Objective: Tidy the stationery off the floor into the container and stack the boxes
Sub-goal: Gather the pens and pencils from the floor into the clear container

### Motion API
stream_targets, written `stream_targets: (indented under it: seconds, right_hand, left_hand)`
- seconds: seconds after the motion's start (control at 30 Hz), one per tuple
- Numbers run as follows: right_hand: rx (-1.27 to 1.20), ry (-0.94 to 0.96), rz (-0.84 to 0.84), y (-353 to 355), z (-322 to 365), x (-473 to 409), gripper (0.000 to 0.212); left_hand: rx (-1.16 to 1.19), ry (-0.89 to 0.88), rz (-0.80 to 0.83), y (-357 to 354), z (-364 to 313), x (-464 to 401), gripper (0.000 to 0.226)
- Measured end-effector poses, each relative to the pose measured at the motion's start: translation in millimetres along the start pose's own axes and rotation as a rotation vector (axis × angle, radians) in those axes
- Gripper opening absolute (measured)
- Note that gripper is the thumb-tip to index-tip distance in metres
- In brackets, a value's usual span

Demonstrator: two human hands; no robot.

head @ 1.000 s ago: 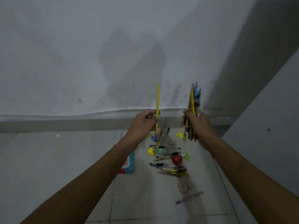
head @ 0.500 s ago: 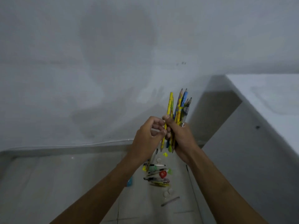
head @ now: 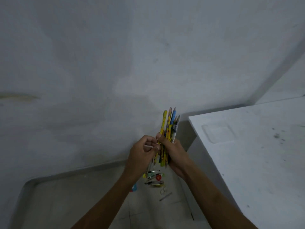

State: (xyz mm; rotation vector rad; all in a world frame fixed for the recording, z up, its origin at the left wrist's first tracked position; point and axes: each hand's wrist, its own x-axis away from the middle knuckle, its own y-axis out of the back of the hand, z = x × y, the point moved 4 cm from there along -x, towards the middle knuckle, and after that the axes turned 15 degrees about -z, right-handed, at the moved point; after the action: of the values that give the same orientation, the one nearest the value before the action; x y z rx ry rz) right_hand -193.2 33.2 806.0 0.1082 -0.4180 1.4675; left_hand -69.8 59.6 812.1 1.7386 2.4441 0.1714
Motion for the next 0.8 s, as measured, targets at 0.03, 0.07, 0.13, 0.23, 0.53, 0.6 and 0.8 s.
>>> stream_targets:
  seconds: [0.03, 0.07, 0.13, 0.23, 0.53, 0.6, 0.8]
  right_hand:
    - [-0.005, -0.016, -0.023, 1, 7, 7, 0.044]
    - [-0.01, -0.026, -0.046, 4, 14, 16, 0.043]
    - [-0.021, -0.039, -0.072, 10, 24, 27, 0.035]
    - [-0.05, -0.078, -0.135, 30, 34, 41, 0.024]
    - [-0.112, -0.125, -0.301, 125, 33, 38, 0.019]
    - [-0.036, -0.123, -0.33, 151, 33, 27, 0.023]
    - [0.294, -0.058, -0.38, 219, 48, -16, 0.015]
  left_hand:
    - [0.008, 0.025, 0.019, 1, -8, 3, 0.008]
    - [0.019, 0.054, 0.05, 1, -17, 8, 0.008]
    - [0.027, 0.078, 0.124, -1, -28, 14, 0.01]
    - [-0.007, 0.075, 0.249, -8, -44, 22, 0.015]
    - [-0.156, 0.099, 0.429, -48, -30, 35, 0.029]
    - [-0.201, 0.093, 0.463, -65, -22, 33, 0.027]
    - [-0.336, 0.088, 0.556, -129, -3, 4, 0.018]
